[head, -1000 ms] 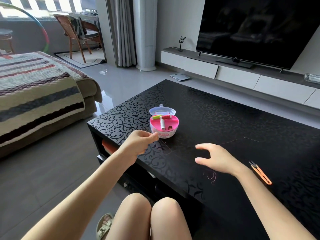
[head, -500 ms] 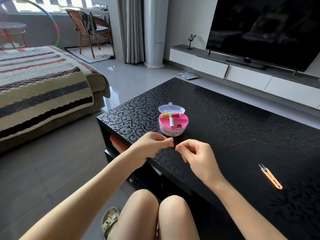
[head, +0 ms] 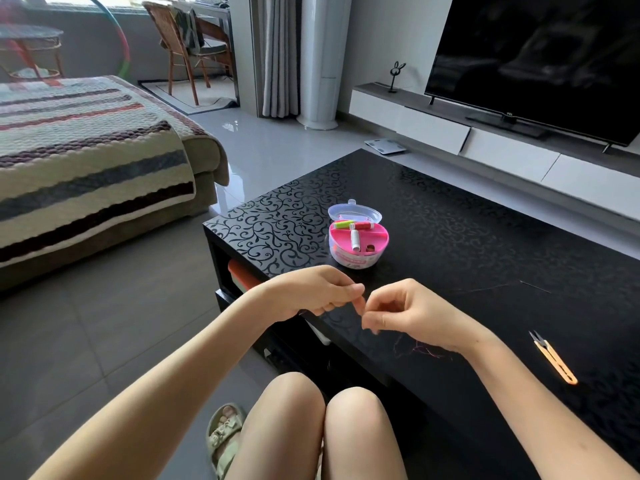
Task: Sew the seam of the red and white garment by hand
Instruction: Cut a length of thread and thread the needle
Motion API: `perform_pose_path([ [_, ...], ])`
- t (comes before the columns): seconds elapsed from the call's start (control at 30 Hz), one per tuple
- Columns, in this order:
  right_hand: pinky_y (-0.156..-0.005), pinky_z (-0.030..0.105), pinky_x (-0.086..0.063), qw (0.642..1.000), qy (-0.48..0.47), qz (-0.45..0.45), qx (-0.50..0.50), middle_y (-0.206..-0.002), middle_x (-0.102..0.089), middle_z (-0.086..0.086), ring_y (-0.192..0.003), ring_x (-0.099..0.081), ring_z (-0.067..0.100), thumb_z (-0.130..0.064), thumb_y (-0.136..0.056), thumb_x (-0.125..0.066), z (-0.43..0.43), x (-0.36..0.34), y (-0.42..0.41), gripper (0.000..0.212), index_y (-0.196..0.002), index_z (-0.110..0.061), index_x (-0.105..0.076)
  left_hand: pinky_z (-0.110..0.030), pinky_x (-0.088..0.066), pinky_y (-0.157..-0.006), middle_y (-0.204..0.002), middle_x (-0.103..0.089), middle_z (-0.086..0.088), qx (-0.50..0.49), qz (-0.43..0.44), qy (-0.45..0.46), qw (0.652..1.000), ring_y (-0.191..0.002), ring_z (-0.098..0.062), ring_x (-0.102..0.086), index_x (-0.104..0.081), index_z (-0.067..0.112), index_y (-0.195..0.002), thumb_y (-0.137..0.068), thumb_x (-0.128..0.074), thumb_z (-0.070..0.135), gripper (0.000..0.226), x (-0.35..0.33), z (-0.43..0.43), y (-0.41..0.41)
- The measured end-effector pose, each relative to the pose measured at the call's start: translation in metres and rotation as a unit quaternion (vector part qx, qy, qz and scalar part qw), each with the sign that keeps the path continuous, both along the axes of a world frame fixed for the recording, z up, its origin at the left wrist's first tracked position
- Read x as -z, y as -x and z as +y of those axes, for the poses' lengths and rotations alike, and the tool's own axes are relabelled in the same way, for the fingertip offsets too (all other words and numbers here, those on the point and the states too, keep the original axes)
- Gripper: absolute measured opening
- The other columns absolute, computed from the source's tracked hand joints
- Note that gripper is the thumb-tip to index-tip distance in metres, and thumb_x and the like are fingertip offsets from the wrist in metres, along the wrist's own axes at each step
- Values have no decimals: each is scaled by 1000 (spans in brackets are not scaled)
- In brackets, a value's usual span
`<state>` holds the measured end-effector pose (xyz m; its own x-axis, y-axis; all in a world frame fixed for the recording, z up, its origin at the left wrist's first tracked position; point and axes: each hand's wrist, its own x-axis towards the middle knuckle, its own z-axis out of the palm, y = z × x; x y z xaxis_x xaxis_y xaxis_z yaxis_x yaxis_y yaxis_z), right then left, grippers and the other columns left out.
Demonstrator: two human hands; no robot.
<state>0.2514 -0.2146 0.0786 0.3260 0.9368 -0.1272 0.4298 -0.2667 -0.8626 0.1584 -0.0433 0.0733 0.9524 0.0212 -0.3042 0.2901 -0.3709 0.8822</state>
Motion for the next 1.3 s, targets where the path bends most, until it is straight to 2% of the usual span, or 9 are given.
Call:
perform_pose_path([
  [0.1,-52,16,-35,999,-27,12,41,-55,-53,-1,-51,-44,4,-13,-84,-70,-3,-1,-5,17,-71,-4,-68,-20,-19,-51,-58,-31,9,-32,3,59,998,-55,-8,-24,-68,17,-80,-100,-46,32,34,4,6,1],
  [0.37,-47,17,-29,981,-97,140,96,-50,-42,1,-47,-34,9,-13,-77,-73,-19,-3,-29,18,-63,-5,-67,-25,-14,-56,-61,-29,4,-61,24,133,989,-55,-10,-21,-65,16,-73,-98,-52,25,30,25,16,11],
  [0.6,-47,16,-30,981,-80,137,111,-50,-44,-1,-47,-35,8,-15,-76,-66,-25,-6,-36,18,-65,-1,-65,-20,-33,-66,-65,-57,6,-59,42,152,986,-62,-6,-46,-71,19,-68,-91,-60,25,26,23,16,14],
  [0.67,-53,17,-37,988,-46,99,105,-62,-59,0,-55,-48,10,-19,-79,-68,-27,-8,-37,17,-69,-6,-69,-20,-35,-66,-68,-59,5,-62,46,192,978,-65,-7,-48,-71,20,-64,-85,-62,28,24,20,14,14],
  [0.73,-77,17,-45,995,9,37,92,-101,-69,-9,-86,-62,4,-23,-82,-71,-29,-8,-37,12,-73,-15,-74,-21,-34,-65,-70,-57,4,-79,53,260,961,-66,-8,-48,-71,19,-64,-80,-63,30,21,17,12,13],
  [0.83,-96,9,-25,995,30,-46,80,-135,-45,-31,-122,-35,-20,-27,-81,-74,-33,-11,-32,11,-71,-32,-74,-21,-34,-65,-70,-58,4,-131,80,308,939,-66,-10,-47,-73,17,-67,-76,-66,31,18,14,7,9],
  [0.9,-100,9,-20,995,7,-74,72,-136,-37,-39,-129,-26,-19,-30,-78,-74,-35,-15,-24,9,-71,-35,-74,-21,-34,-66,-70,-61,4,-156,100,299,936,-67,-10,-48,-75,17,-66,-74,-67,32,19,11,2,8],
  [1.1,-119,48,-7,988,-61,-134,54,-141,-41,-27,-133,-27,-12,-27,-81,-75,-22,-18,2,16,-70,-38,-71,-22,-37,-68,-73,-67,6,-149,124,238,952,-73,-11,-50,-76,19,-69,-84,-67,32,21,0,-13,4],
  [1.3,-114,46,-20,973,-76,-200,85,-130,-50,-24,-125,-37,-6,-24,-80,-76,-13,-15,2,20,-71,-40,-68,-22,-37,-68,-70,-68,5,-139,148,207,957,-68,-9,-49,-75,21,-63,-86,-67,30,26,-9,-19,0],
])
